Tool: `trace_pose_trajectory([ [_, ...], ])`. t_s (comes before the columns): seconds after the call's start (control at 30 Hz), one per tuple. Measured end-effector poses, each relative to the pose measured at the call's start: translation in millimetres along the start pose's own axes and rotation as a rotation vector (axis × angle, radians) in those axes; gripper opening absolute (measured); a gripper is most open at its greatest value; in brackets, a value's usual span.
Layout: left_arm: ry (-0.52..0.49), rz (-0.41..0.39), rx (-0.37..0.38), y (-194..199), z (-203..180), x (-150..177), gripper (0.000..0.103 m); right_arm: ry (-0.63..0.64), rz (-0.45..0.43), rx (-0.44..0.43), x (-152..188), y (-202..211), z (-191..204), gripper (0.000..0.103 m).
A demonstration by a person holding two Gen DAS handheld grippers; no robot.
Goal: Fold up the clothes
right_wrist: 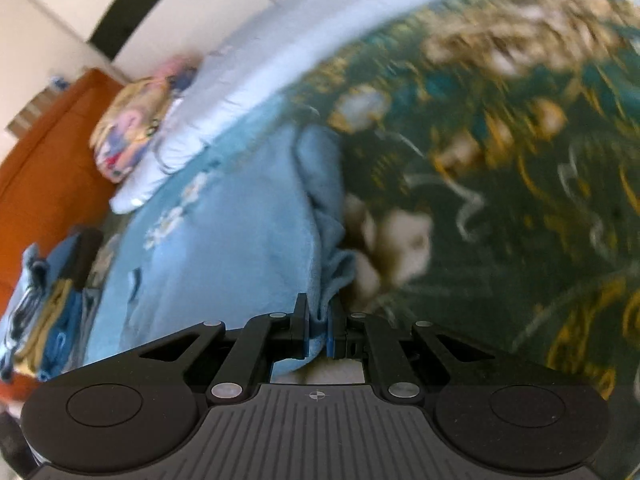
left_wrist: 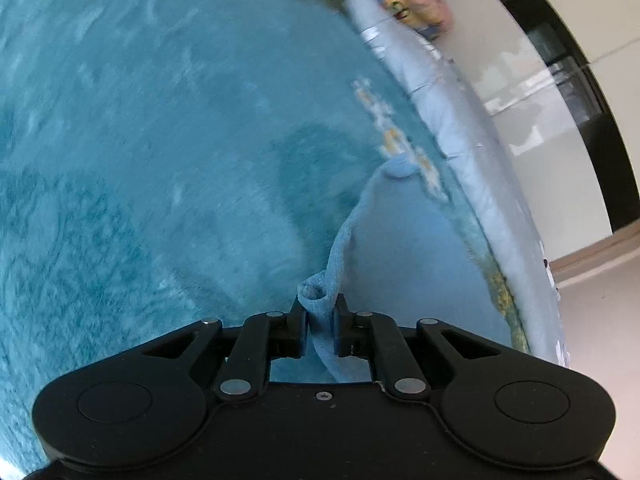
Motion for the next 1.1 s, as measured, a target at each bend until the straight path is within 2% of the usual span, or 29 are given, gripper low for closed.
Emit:
trace_pose_trajectory([
  [0.17,-0.118,-0.014,-0.025,-1,-13,-2,0.016,0.025,0.006,0.023,-5,-2,5,0.010],
  [0.23,-0.153,-0.006,-0.022,4,-16,-3,0.022,0.043,-0.002,0.027,-9,6,9,0.010],
  [0.3,-0.190,-0.013,0.003,14,-15,-7,0.037,0.097,-0.031,0.029,-14,16,10,0.013],
  [0.37,-0.232,-0.045,0.003,23,-15,-14,0.043,0.155,-0.076,0.040,-24,27,12,0.025],
  [0.43,-0.225,-0.055,-0.009,23,-17,-28,0.044,0.206,-0.103,0.039,-37,28,13,0.032],
  [0.53,-0.224,-0.056,0.014,14,-31,-49,0.048,0.257,-0.110,0.009,-59,13,21,0.032],
  [0.6,-0.272,-0.053,0.029,0,-44,-58,0.058,0.276,-0.095,-0.007,-72,-4,29,0.033],
  [0.67,-0.322,-0.047,0.043,-13,-56,-66,0.058,0.304,-0.069,-0.021,-85,-24,38,0.033],
  [0.83,-0.432,0.059,0.029,-59,-76,-73,0.058,0.354,-0.017,-0.007,-104,-67,53,0.036],
  [0.93,-0.483,0.090,0.038,-79,-82,-74,0.058,0.353,0.012,0.017,-109,-89,50,0.035],
  [1.1,-0.548,0.106,-0.006,-105,-83,-75,0.055,0.348,0.063,0.010,-111,-109,45,0.033],
])
Point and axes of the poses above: each gripper's, at about its wrist camera, not at the fingertips, and y roughly against the way its jaws point, z to its left, x to its underside, the point moved 2 cm from there along -y, roughly the way its jaws point, and after that the axes turned 3 degrees about -z, right-handed, at the moved point
